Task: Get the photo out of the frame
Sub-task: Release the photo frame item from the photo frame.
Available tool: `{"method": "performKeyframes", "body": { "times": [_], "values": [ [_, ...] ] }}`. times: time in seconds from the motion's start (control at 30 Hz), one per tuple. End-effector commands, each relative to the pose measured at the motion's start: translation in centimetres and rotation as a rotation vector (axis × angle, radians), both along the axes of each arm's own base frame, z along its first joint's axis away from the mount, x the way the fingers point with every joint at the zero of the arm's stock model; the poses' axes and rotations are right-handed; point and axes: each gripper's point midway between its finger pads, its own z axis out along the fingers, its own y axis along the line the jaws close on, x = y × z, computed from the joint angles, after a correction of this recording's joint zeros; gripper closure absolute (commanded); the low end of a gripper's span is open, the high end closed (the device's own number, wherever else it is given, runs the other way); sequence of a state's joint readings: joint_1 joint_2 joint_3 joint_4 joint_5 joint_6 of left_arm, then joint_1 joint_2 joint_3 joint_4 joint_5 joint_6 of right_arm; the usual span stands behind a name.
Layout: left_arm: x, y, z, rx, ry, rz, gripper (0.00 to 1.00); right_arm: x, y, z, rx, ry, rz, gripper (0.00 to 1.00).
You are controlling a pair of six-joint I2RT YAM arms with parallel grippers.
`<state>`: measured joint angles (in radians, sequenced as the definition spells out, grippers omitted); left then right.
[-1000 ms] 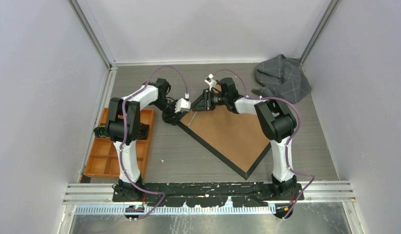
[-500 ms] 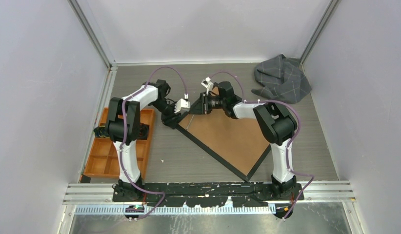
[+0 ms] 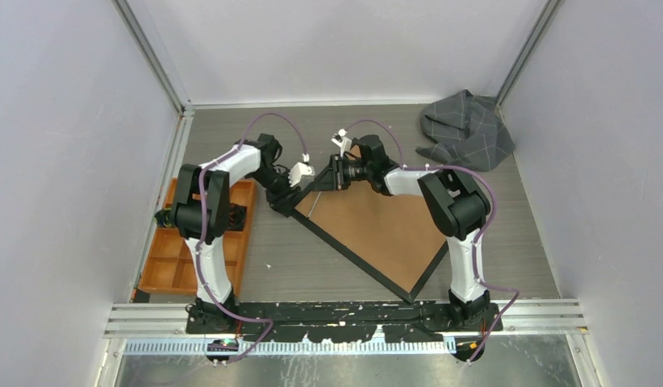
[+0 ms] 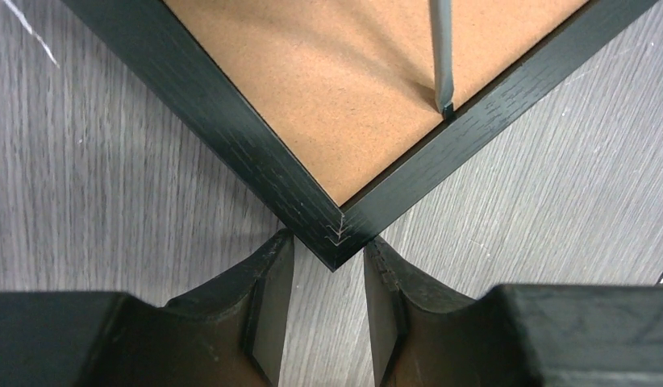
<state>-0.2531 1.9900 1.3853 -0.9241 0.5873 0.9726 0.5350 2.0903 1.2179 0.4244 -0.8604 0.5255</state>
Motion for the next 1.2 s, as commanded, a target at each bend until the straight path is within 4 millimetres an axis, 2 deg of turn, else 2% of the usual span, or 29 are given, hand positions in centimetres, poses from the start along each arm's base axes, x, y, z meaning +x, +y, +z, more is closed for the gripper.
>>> {"method": "performKeyframes", "body": {
  "times": [0.0,0.1,0.23,0.5,0.7,1.0,1.17],
  "values": [
    [4.5,-1.1,-1.4,0.015,-0.164,0.062,0.61,-9.3,1.0,-4.7,-0.073,0.269,0.22,0.99],
    [4.7,-0.8,-1.6,0.048,-0.161,0.087,0.62,-9.9,0.5,-4.6,-0.128,0.142,0.236,0.99],
    [4.8,-0.5,-1.8,0.067,-0.151,0.098,0.62,-12.2,0.7,-3.7,-0.182,-0.004,0.316,0.99],
    [4.8,-0.4,-2.2,0.082,-0.145,0.103,0.62,-15.2,2.3,-3.2,-0.174,-0.044,0.388,0.99],
    [5.1,-0.4,-2.5,0.094,-0.129,0.112,0.62,-17.8,2.2,-4.1,-0.224,-0.07,0.444,0.99],
    [5.3,-0.3,-2.8,0.108,-0.124,0.121,0.62,-20.3,3.6,-3.8,-0.233,-0.089,0.517,0.99],
    [5.4,-0.3,-2.9,0.12,-0.123,0.119,0.62,-21.8,3.5,-4.2,-0.286,-0.093,0.554,0.99]
  ]
}}
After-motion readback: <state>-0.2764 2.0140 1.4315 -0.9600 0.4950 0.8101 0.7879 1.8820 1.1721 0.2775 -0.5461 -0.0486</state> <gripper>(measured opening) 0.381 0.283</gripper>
